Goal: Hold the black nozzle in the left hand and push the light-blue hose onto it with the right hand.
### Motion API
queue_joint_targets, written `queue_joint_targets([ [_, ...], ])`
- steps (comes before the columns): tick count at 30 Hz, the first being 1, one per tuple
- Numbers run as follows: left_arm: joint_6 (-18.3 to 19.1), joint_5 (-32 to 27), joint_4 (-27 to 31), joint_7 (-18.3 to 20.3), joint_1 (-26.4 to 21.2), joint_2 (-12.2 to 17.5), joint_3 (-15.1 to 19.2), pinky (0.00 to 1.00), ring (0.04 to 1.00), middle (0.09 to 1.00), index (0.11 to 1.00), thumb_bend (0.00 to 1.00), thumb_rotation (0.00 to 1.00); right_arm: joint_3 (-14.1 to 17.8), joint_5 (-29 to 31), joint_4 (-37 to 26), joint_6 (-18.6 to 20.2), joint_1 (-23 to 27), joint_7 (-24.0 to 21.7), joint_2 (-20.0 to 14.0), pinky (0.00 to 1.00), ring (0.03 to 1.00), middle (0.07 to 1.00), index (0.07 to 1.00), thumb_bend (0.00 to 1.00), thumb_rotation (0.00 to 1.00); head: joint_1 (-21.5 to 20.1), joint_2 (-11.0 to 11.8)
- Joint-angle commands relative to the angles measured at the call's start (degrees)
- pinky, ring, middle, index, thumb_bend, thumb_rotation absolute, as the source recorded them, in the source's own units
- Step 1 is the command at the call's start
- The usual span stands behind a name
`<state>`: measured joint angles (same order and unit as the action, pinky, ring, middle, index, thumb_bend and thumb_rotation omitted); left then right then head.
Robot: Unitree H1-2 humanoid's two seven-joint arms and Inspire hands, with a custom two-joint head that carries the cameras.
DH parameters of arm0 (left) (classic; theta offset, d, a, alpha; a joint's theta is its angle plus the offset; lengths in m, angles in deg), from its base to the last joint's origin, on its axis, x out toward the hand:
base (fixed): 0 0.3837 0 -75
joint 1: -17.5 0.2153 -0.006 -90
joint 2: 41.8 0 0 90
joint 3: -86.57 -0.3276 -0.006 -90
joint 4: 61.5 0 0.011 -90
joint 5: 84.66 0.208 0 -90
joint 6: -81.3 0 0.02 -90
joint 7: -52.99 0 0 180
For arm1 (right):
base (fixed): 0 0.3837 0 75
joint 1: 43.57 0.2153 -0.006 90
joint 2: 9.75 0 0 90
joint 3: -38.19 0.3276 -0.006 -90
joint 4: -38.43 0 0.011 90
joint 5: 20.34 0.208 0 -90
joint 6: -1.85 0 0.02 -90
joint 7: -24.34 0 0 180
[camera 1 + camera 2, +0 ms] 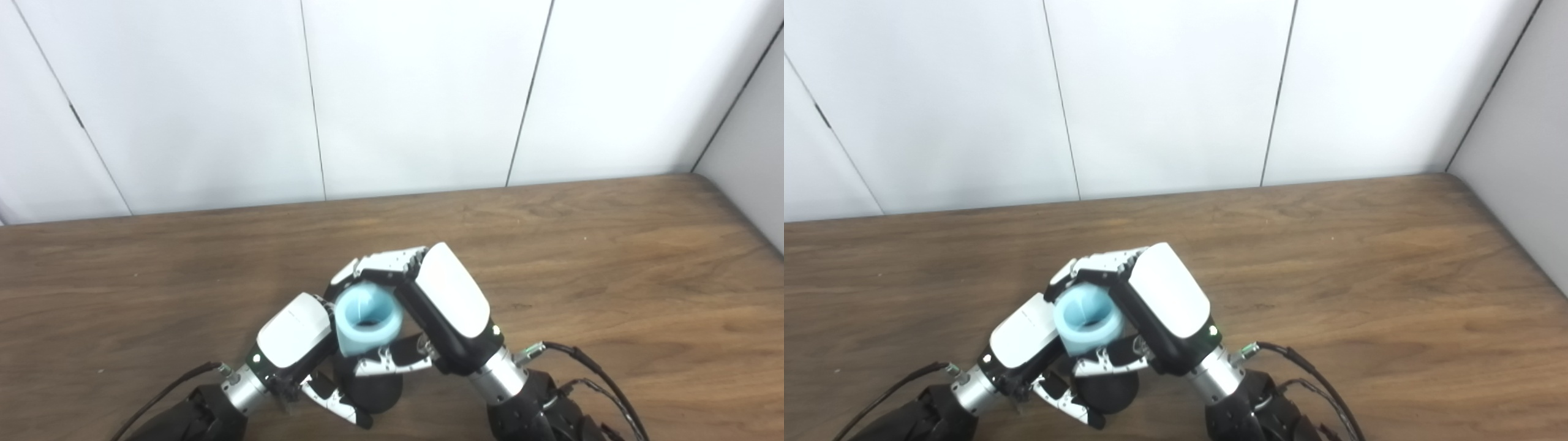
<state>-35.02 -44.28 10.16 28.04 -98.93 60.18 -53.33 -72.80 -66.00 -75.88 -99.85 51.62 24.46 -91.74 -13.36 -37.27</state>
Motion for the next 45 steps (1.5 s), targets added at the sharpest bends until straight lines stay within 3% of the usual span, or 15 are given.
queue_joint_targets([
  [1, -0.6, -0.9, -2.9, -0.3, 7.7, -3.7, -3.6, 0.13, 0.181, 0.471, 0.480, 0.52, 0.00, -1.2, -1.6, 0.3, -0.4, -1.6, -3.0, -1.0, 0.25, 0.349, 0.459, 0.549, 0.51, 0.00, 0.2, -0.1],
  [8, -0.6, -0.5, -2.9, -0.3, 7.7, -3.8, -3.5, 0.13, 0.181, 0.471, 0.480, 0.52, 0.00, -1.2, -2.4, 0.1, -1.5, -2.1, -1.8, -1.4, 0.24, 0.345, 0.450, 0.545, 0.51, 0.00, 0.1, -0.1],
  [19, -0.6, -0.9, -2.9, 0.0, 7.8, -3.9, -3.4, 0.14, 0.198, 0.472, 0.480, 0.52, 0.00, -0.4, -3.3, -0.4, 0.7, -2.1, -2.8, -1.2, 0.24, 0.347, 0.460, 0.547, 0.51, 0.00, -0.1, -0.2],
  [29, -0.6, -0.2, -3.6, 0.0, 7.3, -4.4, -3.8, 0.16, 0.216, 0.472, 0.480, 0.52, 0.00, -0.3, -5.2, -5.9, 8.6, 2.2, -15.6, -1.5, 0.23, 0.371, 0.509, 0.527, 0.51, 0.00, -0.1, 0.2],
  [32, -0.6, -0.2, -3.5, 0.2, 7.3, -4.6, -3.7, 0.15, 0.200, 0.472, 0.480, 0.52, 0.00, -0.4, -6.4, -7.6, 10.4, 3.7, -19.3, -1.5, 0.20, 0.343, 0.464, 0.539, 0.51, 0.00, -0.1, 0.2],
  [37, -0.6, 0.0, -3.5, 0.1, 7.4, -4.7, -3.5, 0.14, 0.188, 0.471, 0.480, 0.52, 0.00, -0.6, -7.0, -7.9, 11.2, 4.9, -22.0, -1.2, 0.13, 0.393, 0.505, 0.484, 0.52, 0.00, 0.0, 0.1],
  [45, -0.6, 0.5, -3.4, 0.0, 7.5, -4.8, -3.2, 0.14, 0.189, 0.471, 0.480, 0.52, 0.00, -1.0, -7.8, -9.2, 15.0, 6.1, -27.6, -0.6, 0.14, 0.404, 0.507, 0.479, 0.52, 0.00, -0.1, 0.1],
])
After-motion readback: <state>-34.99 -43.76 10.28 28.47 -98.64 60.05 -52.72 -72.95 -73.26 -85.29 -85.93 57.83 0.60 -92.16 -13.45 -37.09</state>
